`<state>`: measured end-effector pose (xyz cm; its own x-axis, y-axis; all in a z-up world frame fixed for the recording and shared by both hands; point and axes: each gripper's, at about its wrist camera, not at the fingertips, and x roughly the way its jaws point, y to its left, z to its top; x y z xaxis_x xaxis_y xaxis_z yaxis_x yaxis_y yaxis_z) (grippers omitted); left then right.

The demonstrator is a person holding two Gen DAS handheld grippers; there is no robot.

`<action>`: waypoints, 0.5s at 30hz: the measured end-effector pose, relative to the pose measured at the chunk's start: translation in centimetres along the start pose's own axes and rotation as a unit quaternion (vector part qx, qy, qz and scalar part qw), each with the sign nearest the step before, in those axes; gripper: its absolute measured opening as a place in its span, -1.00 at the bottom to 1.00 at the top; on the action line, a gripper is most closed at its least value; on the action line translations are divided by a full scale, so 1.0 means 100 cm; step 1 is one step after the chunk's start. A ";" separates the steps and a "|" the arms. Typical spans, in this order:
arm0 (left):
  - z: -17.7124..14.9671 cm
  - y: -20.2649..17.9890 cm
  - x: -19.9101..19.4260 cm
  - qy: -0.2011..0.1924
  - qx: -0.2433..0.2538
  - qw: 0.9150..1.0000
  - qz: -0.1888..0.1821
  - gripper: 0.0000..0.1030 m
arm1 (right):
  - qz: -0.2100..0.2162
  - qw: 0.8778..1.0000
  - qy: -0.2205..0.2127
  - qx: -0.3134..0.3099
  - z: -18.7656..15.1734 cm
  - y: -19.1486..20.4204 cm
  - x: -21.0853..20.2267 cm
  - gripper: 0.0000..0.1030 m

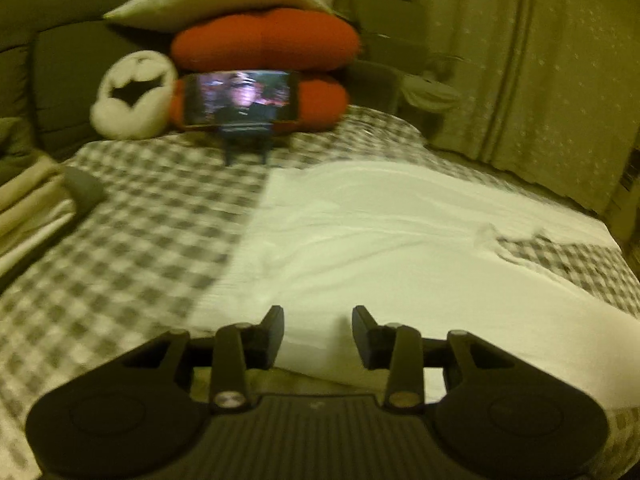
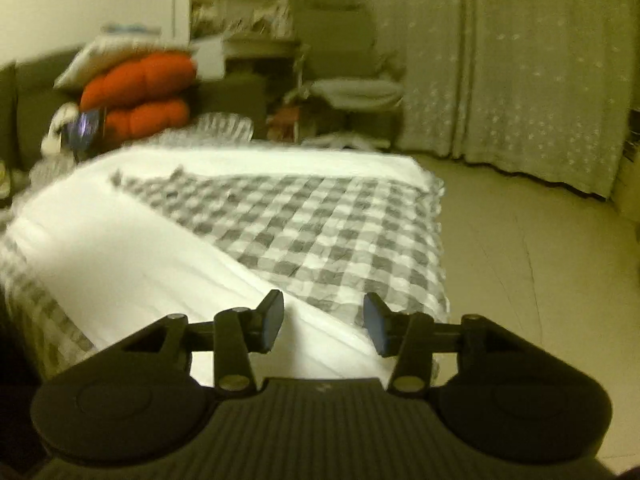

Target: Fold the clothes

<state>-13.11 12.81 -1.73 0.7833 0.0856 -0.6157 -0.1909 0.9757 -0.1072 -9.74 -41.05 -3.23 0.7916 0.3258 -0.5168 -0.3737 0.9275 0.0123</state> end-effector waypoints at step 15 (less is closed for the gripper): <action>-0.009 -0.040 0.020 0.009 0.087 0.996 -0.012 -0.29 | 0.037 0.995 0.045 -0.080 0.006 0.016 0.014 -0.41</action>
<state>-11.31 8.90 -3.28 0.7759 0.0598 -0.6280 -0.0659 0.9977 0.0135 -8.95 -38.96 -3.37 0.7153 0.3681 -0.5940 -0.5074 0.8581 -0.0792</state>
